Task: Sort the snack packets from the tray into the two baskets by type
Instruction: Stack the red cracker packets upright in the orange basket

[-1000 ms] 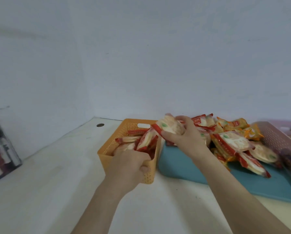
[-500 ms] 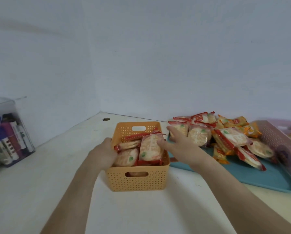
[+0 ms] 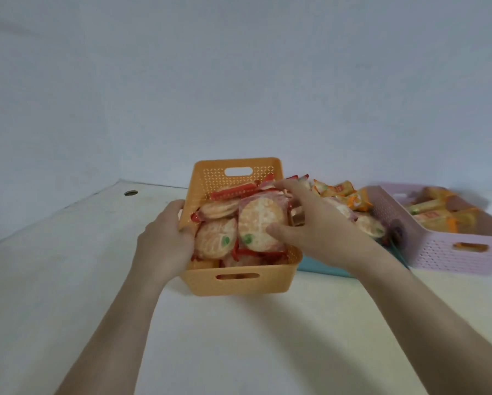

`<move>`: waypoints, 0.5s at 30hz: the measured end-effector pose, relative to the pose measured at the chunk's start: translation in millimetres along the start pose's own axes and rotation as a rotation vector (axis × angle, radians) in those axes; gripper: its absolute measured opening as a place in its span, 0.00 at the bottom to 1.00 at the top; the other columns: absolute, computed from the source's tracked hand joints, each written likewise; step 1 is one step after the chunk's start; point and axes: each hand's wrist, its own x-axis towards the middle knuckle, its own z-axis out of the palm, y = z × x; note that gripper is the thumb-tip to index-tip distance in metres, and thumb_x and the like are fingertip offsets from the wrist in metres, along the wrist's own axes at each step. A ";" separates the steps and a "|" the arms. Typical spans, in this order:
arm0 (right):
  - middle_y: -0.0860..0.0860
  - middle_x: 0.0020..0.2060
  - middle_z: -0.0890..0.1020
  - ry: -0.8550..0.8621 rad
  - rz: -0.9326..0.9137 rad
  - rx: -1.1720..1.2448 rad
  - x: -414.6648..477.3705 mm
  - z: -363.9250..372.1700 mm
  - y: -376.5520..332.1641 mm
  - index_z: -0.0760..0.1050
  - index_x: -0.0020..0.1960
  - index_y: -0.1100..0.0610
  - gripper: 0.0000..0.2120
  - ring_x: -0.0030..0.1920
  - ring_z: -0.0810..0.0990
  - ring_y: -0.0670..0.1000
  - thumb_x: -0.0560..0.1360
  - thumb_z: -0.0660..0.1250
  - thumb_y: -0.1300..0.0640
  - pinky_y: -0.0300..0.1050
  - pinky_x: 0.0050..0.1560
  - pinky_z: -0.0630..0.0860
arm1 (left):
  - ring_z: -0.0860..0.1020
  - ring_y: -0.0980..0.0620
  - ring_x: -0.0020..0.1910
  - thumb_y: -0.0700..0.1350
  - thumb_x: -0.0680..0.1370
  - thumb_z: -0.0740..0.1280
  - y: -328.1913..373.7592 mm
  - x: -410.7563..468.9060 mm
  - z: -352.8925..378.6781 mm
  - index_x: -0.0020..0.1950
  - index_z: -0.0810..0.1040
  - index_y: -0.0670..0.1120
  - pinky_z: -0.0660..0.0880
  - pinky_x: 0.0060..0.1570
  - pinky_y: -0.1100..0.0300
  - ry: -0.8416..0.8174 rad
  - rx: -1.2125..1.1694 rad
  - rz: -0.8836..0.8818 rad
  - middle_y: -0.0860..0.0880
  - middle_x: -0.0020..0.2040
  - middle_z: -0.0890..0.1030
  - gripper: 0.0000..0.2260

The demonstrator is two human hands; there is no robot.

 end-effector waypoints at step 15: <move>0.42 0.71 0.62 -0.068 -0.119 -0.578 -31.3 -35.1 47.2 0.63 0.71 0.37 0.30 0.71 0.56 0.51 0.71 0.68 0.45 0.61 0.66 0.64 | 0.72 0.56 0.48 0.38 0.73 0.69 45.3 -6.1 67.0 0.56 0.79 0.53 0.70 0.49 0.63 -0.043 0.126 0.565 0.57 0.49 0.75 0.15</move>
